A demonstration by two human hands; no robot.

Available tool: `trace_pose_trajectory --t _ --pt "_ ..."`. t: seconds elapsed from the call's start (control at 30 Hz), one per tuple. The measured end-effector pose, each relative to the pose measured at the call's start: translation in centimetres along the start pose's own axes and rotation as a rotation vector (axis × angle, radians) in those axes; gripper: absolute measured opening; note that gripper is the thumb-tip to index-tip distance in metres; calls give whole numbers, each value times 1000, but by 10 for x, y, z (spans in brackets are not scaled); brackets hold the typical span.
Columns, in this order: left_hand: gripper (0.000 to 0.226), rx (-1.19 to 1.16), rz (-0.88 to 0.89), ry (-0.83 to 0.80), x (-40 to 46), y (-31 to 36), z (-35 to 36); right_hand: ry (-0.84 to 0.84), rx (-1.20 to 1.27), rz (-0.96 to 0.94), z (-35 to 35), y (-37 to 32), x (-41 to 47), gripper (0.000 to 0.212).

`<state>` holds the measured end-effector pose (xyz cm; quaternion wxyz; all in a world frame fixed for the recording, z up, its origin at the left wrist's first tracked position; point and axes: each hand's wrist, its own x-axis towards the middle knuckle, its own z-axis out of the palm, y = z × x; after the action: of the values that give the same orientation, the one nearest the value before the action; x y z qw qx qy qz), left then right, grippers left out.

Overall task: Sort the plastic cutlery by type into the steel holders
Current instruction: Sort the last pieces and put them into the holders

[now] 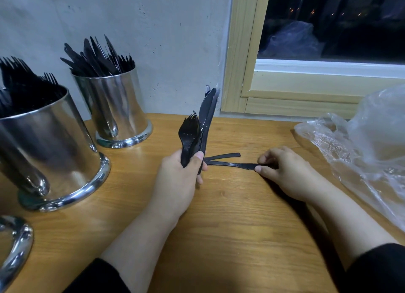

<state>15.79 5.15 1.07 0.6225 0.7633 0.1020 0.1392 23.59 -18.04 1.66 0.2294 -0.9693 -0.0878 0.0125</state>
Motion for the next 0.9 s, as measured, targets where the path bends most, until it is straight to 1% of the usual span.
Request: trace_pose_trajectory --t 0.17,0.3,0.37,0.43,0.53,0.6,0.77,0.9 --pt "25 77 35 51 2 3 -2 -53 49 -43 -2 2 0 16" --pt "25 109 44 92 3 3 -5 -10 167 -99 0 2 -3 17" --pt "24 125 49 101 4 3 -6 25 218 -110 2 2 -2 12" --pt "24 140 55 102 5 4 -6 23 259 -128 4 0 -2 10" --pt "24 156 56 82 4 4 -6 0 227 -124 5 -5 -5 19" --pt "23 163 49 68 4 4 -5 -31 160 -98 5 -9 -5 22" --pt "25 182 47 51 4 4 -4 -106 81 -71 0 -19 -8 18" --pt "26 187 48 59 5 3 -6 -68 155 -149 4 -23 -14 16"
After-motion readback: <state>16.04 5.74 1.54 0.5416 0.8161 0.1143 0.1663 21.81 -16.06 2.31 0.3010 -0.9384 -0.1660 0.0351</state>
